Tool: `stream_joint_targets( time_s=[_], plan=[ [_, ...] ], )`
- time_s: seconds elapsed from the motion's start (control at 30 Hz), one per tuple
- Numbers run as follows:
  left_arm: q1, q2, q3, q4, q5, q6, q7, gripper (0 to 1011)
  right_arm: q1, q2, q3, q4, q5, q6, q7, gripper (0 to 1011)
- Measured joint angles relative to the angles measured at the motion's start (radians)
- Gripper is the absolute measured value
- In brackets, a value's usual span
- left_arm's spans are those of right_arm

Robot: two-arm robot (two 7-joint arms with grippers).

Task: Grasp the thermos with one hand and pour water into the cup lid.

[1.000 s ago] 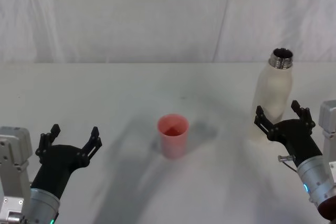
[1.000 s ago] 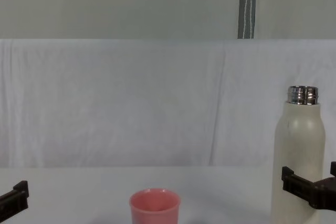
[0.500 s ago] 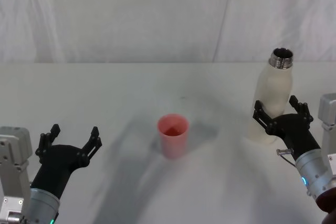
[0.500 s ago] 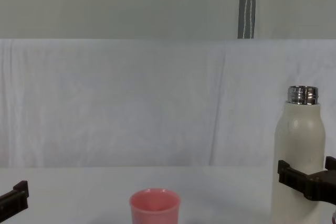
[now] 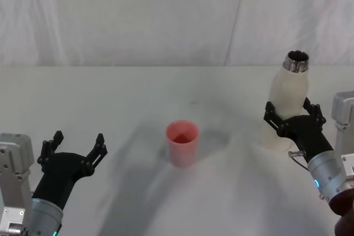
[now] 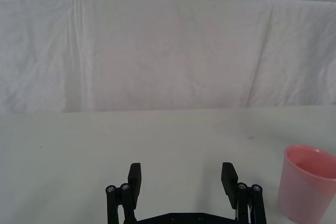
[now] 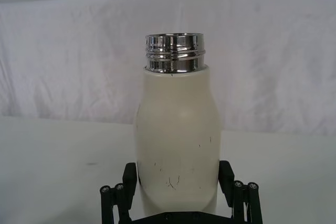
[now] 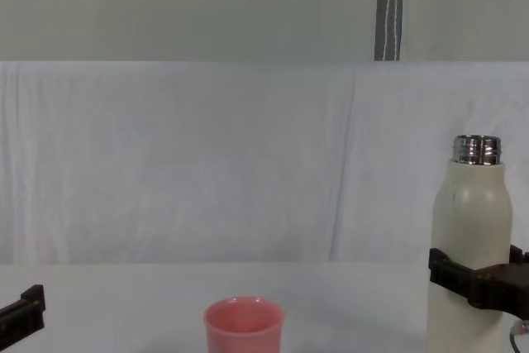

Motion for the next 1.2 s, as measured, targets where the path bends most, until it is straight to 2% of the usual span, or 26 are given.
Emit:
stream_joint_targets(
  time_s=[0.3,0.67,0.8,1.2],
  plan=[
    [0.0,0.0,0.0,0.0,0.0,0.0,0.0,1001,0.028,0.001,-0.003,0.028,0.004,-0.004,0.005,1001],
    [0.0,0.0,0.0,0.0,0.0,0.0,0.0,1001,0.024,0.002,-0.003,0.026,0.004,-0.004,0.005,1001],
    [0.0,0.0,0.0,0.0,0.0,0.0,0.0,1001,0.023,0.002,-0.003,0.025,0.004,-0.004,0.005,950],
    [0.0,0.0,0.0,0.0,0.0,0.0,0.0,1001,0.022,0.002,-0.003,0.023,0.003,-0.005,0.004,950]
  ],
)
